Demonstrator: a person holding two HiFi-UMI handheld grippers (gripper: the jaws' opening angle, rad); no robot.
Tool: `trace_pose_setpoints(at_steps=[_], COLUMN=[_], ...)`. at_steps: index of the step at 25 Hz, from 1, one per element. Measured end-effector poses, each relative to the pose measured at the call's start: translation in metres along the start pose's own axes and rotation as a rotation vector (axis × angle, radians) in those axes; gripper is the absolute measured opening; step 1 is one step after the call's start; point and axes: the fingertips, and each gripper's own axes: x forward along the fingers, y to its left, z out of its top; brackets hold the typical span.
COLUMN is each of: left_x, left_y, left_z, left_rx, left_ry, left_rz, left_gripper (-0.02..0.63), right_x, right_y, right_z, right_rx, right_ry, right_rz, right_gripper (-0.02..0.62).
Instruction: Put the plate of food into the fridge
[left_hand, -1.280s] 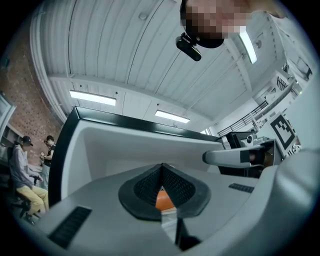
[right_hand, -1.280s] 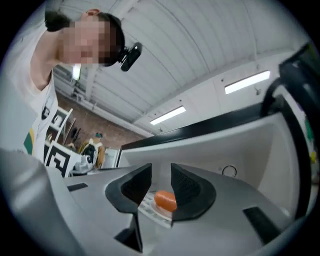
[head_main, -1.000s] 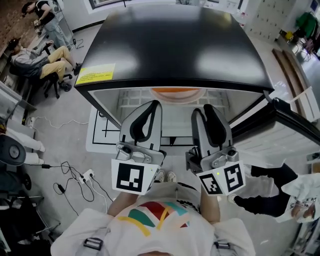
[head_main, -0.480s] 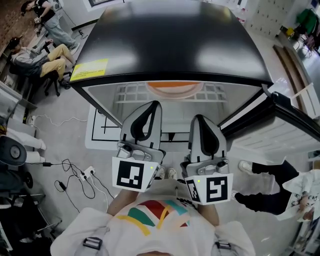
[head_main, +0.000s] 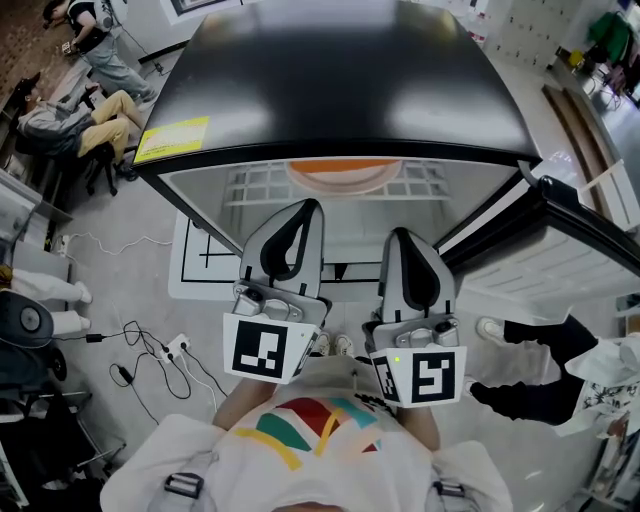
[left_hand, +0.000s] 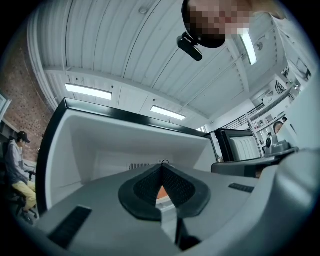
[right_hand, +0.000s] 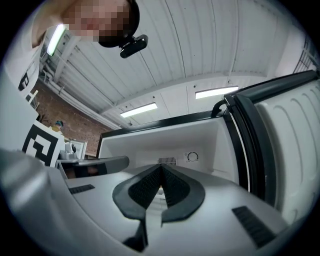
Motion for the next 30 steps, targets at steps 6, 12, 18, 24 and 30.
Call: trace_pose_setpoints(at_steps=[6, 12, 18, 24, 30], left_x=[0.0012, -0.0011, -0.0023, -0.0037, -0.0047], left_y=[-0.0015, -0.0024, -0.0027, -0.0021, -0.0034], left_z=[0.0014, 0.0030, 0.0028, 0.0041, 0.0058], left_rx=[-0.010, -0.008, -0.009, -0.011, -0.008], left_ry=[0.000, -0.004, -0.005, -0.003, -0.004], left_rz=[0.001, 0.004, 0.012, 0.022, 0.019], left_gripper=[0.006, 0.006, 0.006, 0.006, 0.006], right_x=[-0.0021, -0.0036, -0.0042, -0.0043, -0.0037], right_y=[-0.0054, -0.0019, -0.0009, -0.0011, 0.0030], right_z=[0.0058, 0.0038, 0.0047, 0.0037, 0.0038], right_rx=[-0.018, -0.069, -0.074, -0.077, -0.088], right_ry=[-0.006, 0.005, 0.005, 0.012, 0.017], right_rz=[-0.025, -0.027, -0.014, -0.013, 0.006], right_gripper=[-0.002, -0.002, -0.002, -0.002, -0.002])
